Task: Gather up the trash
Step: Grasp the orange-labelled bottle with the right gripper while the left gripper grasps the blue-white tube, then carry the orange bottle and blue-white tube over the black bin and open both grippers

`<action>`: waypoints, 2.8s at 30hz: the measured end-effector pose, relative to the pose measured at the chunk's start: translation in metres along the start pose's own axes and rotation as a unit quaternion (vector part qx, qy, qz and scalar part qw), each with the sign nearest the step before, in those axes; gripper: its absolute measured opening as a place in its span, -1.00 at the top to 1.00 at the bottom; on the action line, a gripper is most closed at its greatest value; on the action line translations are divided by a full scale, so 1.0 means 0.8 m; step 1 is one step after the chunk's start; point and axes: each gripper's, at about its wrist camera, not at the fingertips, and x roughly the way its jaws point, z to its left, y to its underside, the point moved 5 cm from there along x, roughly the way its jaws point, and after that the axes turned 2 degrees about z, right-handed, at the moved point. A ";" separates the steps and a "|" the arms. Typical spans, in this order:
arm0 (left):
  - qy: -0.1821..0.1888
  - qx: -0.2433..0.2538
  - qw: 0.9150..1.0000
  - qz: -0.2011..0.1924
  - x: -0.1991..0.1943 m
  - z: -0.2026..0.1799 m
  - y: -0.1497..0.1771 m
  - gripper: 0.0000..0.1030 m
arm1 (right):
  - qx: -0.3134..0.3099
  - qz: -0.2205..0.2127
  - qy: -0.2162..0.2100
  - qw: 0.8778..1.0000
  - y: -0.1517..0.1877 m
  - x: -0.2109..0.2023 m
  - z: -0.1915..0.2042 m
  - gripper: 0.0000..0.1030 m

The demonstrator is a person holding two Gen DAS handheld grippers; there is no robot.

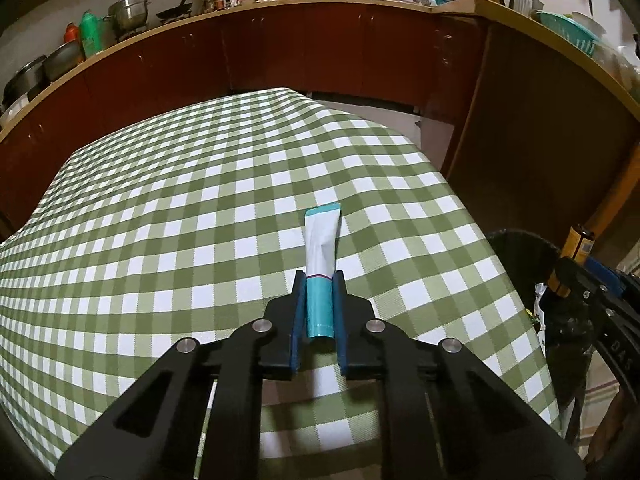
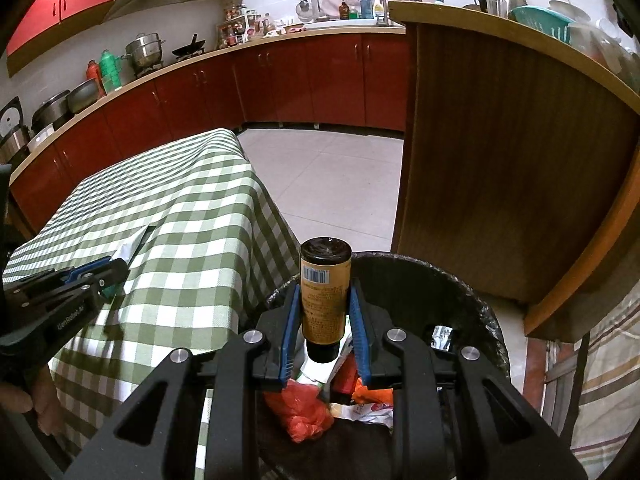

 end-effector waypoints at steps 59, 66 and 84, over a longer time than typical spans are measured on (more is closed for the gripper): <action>0.064 0.089 0.994 -0.014 -0.036 -0.188 0.033 0.83 | 0.045 -0.020 0.042 0.998 0.034 -0.044 -0.095 0.52; 0.065 0.091 0.994 -0.005 -0.027 -0.192 0.029 0.80 | 0.046 -0.017 0.038 0.998 0.031 -0.035 -0.097 0.52; 0.057 0.082 0.995 -0.017 -0.034 -0.182 0.028 0.17 | 0.052 -0.017 0.043 0.998 0.027 -0.036 -0.104 0.29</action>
